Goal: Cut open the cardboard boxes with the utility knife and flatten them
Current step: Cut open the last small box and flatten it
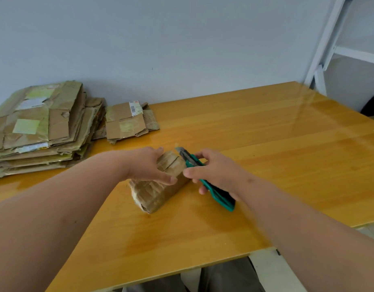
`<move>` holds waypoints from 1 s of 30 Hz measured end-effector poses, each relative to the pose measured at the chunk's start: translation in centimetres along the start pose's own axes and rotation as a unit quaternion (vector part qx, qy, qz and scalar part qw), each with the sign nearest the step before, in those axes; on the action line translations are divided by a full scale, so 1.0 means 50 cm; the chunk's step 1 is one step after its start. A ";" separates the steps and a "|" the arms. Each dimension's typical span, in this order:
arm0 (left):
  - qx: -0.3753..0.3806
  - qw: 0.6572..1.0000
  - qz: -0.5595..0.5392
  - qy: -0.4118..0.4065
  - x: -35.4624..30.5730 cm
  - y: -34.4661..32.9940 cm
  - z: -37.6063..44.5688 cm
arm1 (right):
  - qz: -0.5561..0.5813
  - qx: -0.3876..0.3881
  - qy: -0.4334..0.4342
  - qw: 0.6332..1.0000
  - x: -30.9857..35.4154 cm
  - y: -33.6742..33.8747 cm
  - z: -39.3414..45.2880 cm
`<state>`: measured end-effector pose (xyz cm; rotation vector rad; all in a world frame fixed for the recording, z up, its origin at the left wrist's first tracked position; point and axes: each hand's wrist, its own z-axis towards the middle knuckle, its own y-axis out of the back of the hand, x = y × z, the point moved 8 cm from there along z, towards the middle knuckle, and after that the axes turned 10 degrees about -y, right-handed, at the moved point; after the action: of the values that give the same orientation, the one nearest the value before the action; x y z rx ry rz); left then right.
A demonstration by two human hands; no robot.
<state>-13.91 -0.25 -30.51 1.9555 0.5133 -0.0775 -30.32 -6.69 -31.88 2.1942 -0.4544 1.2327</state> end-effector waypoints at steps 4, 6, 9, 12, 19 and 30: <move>-0.016 0.987 -0.156 0.043 0.021 -0.011 -0.017 | -0.030 -0.030 0.008 0.999 0.019 -0.035 0.032; 0.020 0.986 -0.159 0.049 0.033 -0.016 -0.033 | -0.055 -0.045 0.027 0.997 0.033 -0.035 0.045; 0.085 0.996 -0.021 0.029 0.043 -0.017 -0.051 | -0.085 -0.065 0.051 0.993 0.053 -0.033 0.059; 0.015 0.996 0.075 -0.037 0.021 0.003 -0.049 | -0.098 -0.088 0.072 0.989 0.062 -0.034 0.064; 0.020 0.982 0.187 0.009 0.031 0.019 -0.055 | -0.082 -0.176 0.021 0.981 0.034 0.043 0.043; 0.029 0.976 0.201 -0.079 -0.021 -0.011 -0.046 | -0.265 -0.114 -0.034 0.957 -0.007 0.048 -0.005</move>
<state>-15.46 1.64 -29.66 2.0544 0.0057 0.0086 -31.99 -8.39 -31.31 1.9811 -0.0186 0.7727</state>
